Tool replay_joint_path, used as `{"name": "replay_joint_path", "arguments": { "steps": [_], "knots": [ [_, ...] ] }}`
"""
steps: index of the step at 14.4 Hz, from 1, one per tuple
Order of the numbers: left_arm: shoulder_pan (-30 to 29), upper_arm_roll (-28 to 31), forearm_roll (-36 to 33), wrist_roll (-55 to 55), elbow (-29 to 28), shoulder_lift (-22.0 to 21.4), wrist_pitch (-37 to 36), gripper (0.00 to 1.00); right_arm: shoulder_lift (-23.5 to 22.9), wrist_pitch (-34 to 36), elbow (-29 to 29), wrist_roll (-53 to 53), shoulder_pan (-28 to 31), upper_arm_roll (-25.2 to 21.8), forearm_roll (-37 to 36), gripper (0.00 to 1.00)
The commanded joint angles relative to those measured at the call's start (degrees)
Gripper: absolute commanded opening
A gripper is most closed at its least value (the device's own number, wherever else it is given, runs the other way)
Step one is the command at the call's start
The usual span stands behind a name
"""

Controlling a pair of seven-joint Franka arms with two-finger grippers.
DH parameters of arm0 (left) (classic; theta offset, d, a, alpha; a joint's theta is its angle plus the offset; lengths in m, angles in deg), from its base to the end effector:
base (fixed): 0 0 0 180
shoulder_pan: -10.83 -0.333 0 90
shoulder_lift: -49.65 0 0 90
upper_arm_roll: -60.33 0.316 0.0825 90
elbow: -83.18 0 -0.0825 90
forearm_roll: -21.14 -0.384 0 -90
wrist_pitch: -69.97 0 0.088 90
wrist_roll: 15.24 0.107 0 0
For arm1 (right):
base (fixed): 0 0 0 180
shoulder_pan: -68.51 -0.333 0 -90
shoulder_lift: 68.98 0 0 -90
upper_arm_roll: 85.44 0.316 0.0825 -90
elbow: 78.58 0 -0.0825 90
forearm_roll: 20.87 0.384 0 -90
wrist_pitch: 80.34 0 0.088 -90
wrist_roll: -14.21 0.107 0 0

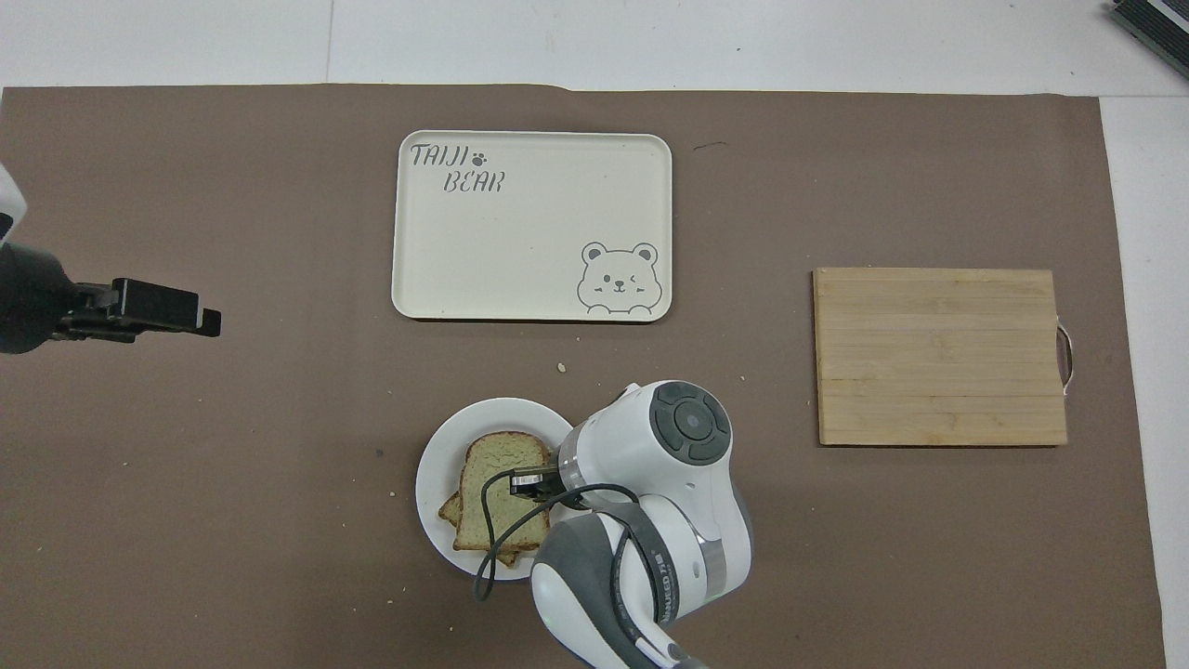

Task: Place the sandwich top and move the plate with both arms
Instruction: 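Lower the bread onto the egg toast and open the right gripper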

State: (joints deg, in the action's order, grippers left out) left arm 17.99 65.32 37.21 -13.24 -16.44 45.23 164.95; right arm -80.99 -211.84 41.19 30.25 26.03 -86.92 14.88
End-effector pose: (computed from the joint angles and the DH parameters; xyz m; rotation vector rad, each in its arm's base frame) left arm 0.5344 -0.0460 0.5983 2.8547 -0.0685 -0.0067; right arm 0.4276 0.3890 0.3262 -2.7247 -0.0194 0.3075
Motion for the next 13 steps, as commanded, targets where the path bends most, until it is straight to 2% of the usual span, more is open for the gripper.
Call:
{"name": "replay_joint_path", "arguments": {
  "steps": [1, 2, 3, 6, 8, 13],
  "knots": [
    [0.1, 0.2, 0.0, -0.6, -0.8, -1.1, 0.3, 1.0, -0.1, -1.6, 0.9, -2.1, -0.1, -0.2, 1.7, 0.09],
    [0.1, 0.2, 0.0, -0.6, -0.8, -1.1, 0.3, 1.0, -0.4, -1.7, 0.6, -2.4, 0.2, -0.2, 1.6, 0.46],
    [0.1, 0.2, 0.0, -0.6, -0.8, -1.1, 0.3, 1.0, -0.5, -1.6, -0.1, -2.7, 0.1, -0.3, 0.4, 0.99],
    [0.6, -0.2, 0.0, -0.7, 1.7, -1.3, 0.2, 1.0, 0.5, -0.8, -1.9, -3.0, 1.7, -0.6, -1.7, 1.0],
    [0.1, -0.2, 0.0, -0.8, 1.7, -1.5, -0.7, 1.0, 2.3, -0.5, -2.0, -3.0, 2.1, -1.0, -6.6, 1.0],
    [0.8, -0.4, 0.0, -0.2, -2.4, -2.4, 0.4, 1.0, 6.5, 5.1, -3.6, -2.8, 7.8, -1.0, -17.4, 1.0]
  ]
}}
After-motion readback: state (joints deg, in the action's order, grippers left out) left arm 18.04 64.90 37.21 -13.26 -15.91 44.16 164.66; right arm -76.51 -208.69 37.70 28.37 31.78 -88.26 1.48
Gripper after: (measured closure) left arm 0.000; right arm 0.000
